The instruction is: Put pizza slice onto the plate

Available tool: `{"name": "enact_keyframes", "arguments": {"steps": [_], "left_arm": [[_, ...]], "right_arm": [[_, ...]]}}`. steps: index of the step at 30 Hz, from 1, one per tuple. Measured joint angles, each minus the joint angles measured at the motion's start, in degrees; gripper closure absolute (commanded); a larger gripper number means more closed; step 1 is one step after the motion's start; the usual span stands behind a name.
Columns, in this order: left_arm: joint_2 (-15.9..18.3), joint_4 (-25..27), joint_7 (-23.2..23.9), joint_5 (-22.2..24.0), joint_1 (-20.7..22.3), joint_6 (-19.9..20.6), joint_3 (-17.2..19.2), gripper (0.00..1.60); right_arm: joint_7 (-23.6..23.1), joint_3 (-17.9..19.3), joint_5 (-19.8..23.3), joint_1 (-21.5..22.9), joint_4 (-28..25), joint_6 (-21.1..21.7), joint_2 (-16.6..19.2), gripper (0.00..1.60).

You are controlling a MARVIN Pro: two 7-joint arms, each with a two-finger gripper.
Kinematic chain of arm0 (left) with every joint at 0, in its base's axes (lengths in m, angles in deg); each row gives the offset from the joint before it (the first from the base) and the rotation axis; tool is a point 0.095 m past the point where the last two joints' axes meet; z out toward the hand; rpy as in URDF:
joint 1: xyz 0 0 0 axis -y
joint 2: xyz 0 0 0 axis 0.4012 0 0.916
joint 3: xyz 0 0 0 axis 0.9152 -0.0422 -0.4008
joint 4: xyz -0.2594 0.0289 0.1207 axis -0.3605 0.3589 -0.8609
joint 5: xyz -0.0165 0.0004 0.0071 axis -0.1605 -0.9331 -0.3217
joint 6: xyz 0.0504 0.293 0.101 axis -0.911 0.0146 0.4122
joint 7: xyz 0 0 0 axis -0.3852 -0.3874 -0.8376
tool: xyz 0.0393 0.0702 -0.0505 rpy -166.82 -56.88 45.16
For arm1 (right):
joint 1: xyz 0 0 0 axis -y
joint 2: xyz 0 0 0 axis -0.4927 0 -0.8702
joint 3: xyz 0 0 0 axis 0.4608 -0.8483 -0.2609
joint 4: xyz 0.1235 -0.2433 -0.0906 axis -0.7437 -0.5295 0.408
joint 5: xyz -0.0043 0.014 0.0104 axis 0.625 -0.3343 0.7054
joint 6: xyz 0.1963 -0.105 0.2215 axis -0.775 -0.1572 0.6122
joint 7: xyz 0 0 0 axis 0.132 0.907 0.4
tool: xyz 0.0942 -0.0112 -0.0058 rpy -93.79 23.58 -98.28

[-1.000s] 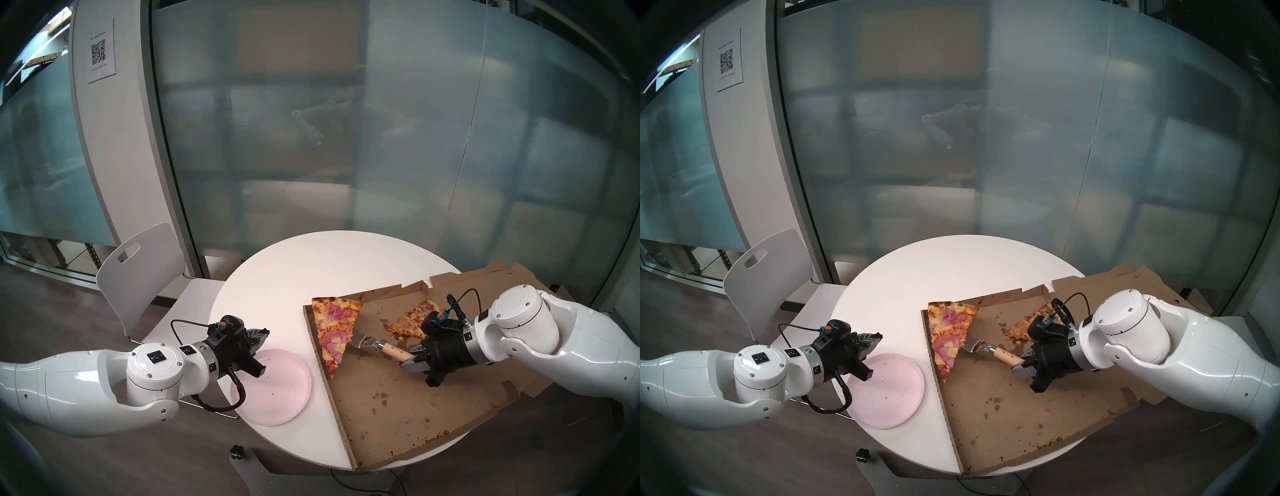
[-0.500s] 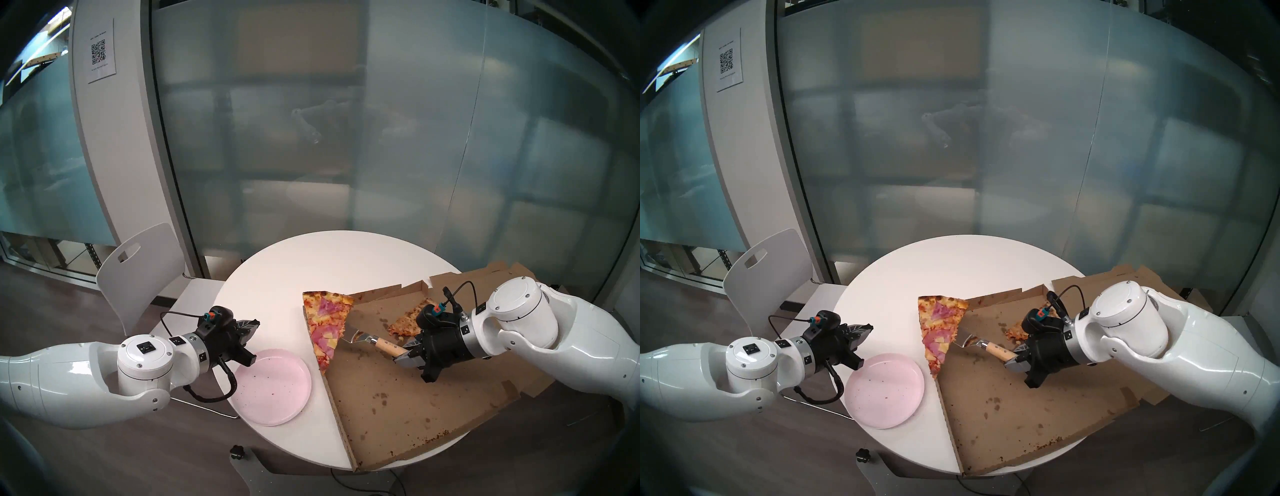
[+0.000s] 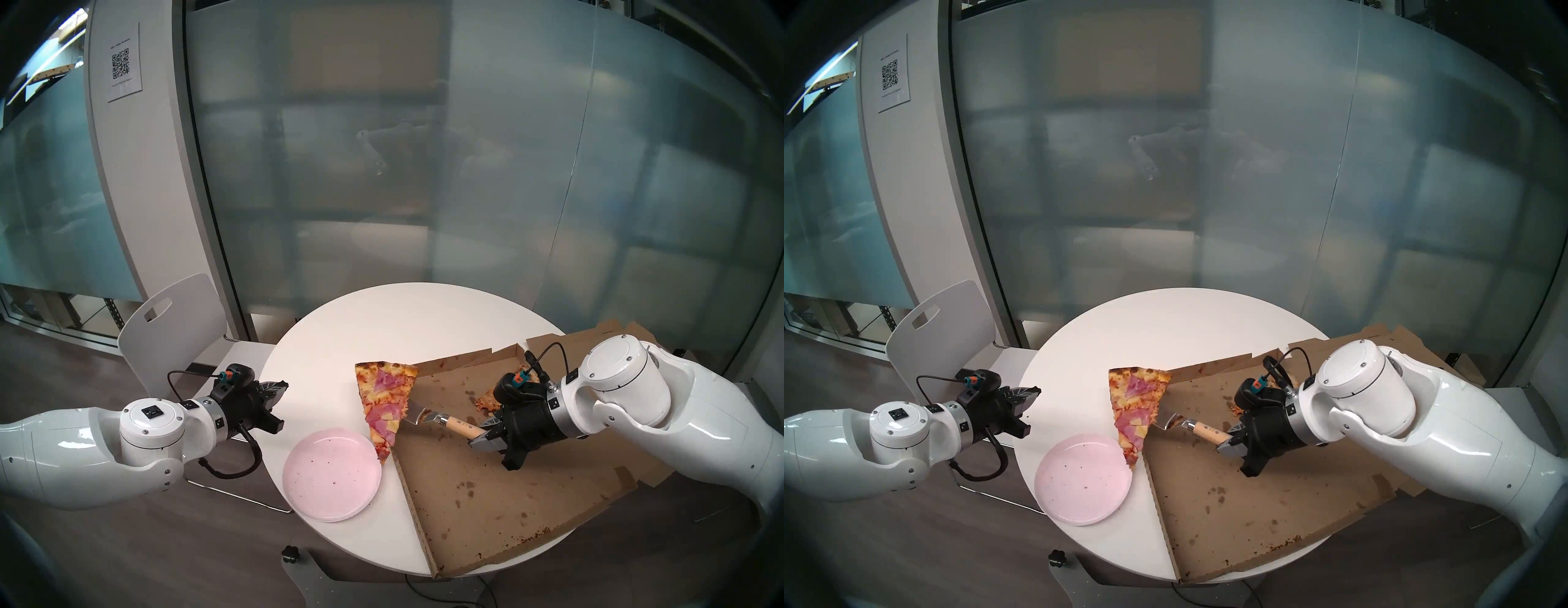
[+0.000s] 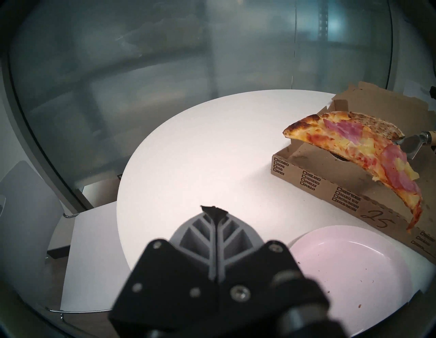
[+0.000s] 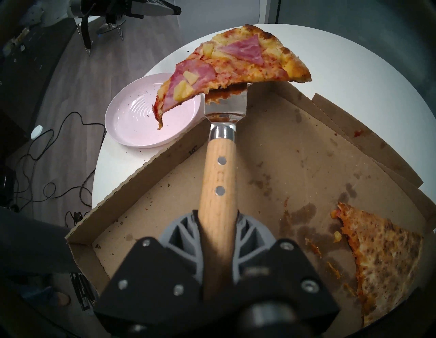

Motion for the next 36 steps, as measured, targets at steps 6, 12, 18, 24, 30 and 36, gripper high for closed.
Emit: {"name": "enact_keyframes", "arguments": {"steps": [6,12,18,24,30,36], "left_arm": [[0.59,-0.11,0.37,0.82,-0.03,-1.31,-0.11,1.6],[1.01,0.03,0.45,1.52,0.0,-2.18,-0.11,1.6],[1.41,-0.01,-0.07,2.14,0.14,-2.7,0.01,1.6],[1.61,-0.45,-0.3,2.53,0.23,-2.95,0.03,1.6],[1.63,-1.69,0.08,2.56,0.3,-3.08,-0.05,1.6],[1.54,-1.96,0.42,1.9,0.33,-3.1,-0.14,1.6]], "right_arm": [[-0.94,-1.73,-1.71,1.34,0.02,1.19,-2.36,1.6],[-1.87,-3.94,-3.38,2.59,0.24,2.14,-4.8,1.6],[-2.91,-6.07,-5.14,3.9,0.87,2.59,-7.1,1.6],[-3.7,-7.77,-6.58,4.77,1.25,2.58,-8.41,1.6],[-4.36,-9.72,-8.42,5.37,1.4,2.58,-9.35,1.6],[-4.76,-11.35,-9.87,5.66,1.78,2.63,-9.98,1.6]]}}
